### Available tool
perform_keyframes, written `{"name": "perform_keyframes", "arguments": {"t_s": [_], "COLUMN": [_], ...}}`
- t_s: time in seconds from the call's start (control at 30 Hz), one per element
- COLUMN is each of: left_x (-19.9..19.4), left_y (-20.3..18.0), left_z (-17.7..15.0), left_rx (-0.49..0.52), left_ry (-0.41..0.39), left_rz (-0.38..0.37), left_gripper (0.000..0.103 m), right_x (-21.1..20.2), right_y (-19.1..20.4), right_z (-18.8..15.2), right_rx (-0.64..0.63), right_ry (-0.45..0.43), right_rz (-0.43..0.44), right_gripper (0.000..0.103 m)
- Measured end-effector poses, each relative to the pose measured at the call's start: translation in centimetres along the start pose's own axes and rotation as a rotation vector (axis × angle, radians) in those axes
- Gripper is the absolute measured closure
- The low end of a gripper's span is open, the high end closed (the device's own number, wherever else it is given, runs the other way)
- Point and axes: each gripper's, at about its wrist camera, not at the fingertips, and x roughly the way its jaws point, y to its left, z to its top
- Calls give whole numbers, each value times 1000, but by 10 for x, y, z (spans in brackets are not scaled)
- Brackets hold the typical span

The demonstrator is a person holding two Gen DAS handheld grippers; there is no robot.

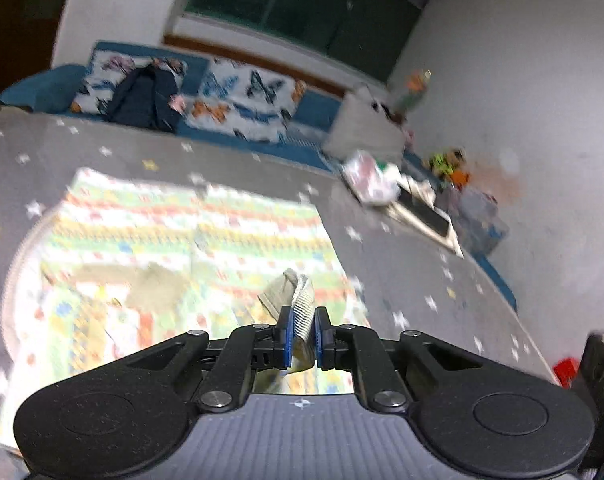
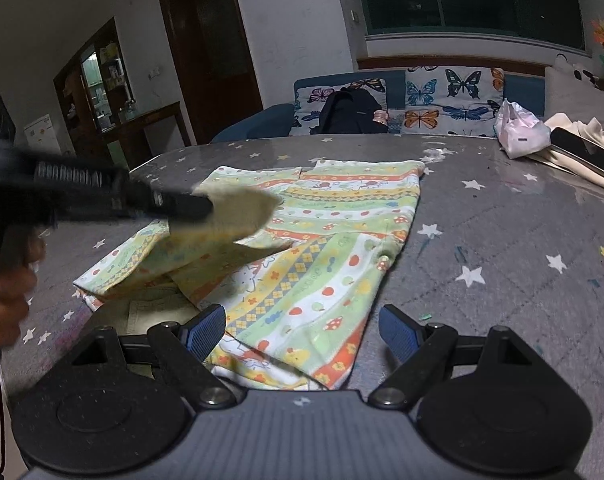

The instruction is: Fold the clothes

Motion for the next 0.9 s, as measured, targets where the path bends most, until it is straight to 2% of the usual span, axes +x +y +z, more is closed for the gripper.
{"name": "perform_keyframes", "arguments": {"t_s": [0.17, 0.3, 0.47, 0.57, 0.7, 0.9], "left_x": [-4, -24, -53, -59, -59, -59], "left_y": [8, 32, 78, 106, 129, 139], "left_z": [-13, -13, -15, -17, -25, -23], "left_rx": [8, 3, -21, -63, -84, -92], "left_ry": [44, 2, -59, -43, -2, 11], "left_rz": [-54, -16, 134, 192, 252, 264], "left_gripper": [64, 63, 63, 64, 64, 64], "right_x": [-1, -1, 13, 25, 40, 61], "right_y": [1, 7, 22, 33, 50, 65], "right_z": [4, 12, 25, 29, 34, 31], "right_rx": [-8, -23, -68, -93, -128, -172], "right_ry": [-7, -19, -1, 16, 33, 103], "right_rz": [-14, -13, 29, 58, 98, 127], "right_gripper": [17, 19, 30, 37, 38, 38]}}
